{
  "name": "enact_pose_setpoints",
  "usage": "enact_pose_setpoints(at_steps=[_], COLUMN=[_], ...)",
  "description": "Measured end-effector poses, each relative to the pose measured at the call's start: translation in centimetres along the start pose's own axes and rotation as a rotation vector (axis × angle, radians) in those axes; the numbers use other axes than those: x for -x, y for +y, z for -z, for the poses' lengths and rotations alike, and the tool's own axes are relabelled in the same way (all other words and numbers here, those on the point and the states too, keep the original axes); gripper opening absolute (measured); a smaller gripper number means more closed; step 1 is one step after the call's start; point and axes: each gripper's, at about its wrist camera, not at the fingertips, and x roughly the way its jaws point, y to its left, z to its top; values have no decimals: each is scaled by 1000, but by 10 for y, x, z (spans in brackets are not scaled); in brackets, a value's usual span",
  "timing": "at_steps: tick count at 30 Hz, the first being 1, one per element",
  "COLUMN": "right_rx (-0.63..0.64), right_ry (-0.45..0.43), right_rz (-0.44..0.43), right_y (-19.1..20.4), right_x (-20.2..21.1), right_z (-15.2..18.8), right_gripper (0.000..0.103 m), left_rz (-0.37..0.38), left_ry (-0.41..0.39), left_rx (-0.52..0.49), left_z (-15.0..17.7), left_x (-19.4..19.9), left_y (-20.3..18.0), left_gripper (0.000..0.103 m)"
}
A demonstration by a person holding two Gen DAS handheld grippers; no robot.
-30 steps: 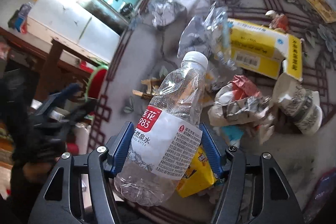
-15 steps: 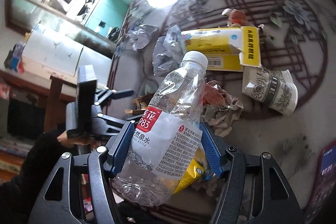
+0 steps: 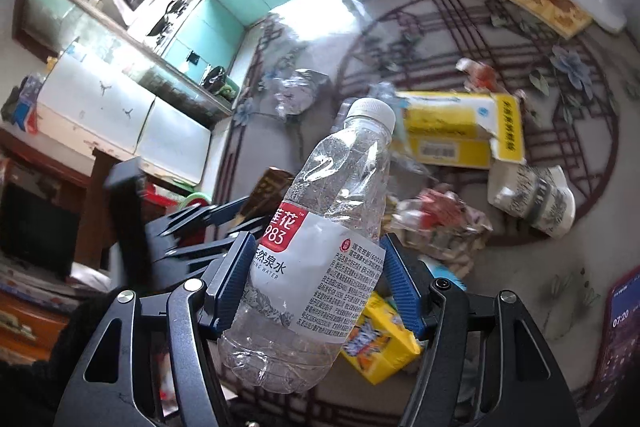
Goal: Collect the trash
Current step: 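Carry both items over the red bucket and open both tools to drop them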
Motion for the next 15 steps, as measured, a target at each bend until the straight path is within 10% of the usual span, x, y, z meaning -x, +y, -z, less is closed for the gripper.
enact_pose_setpoints(at_steps=[15], right_rx=[238], right_ry=[56], right_rz=[-18], right_y=[136], right_x=[-73], right_z=[5], right_gripper=[63], left_rz=[-180], left_ry=[-167], left_rx=[405], left_z=[87], left_x=[132], left_y=[157], left_gripper=[42])
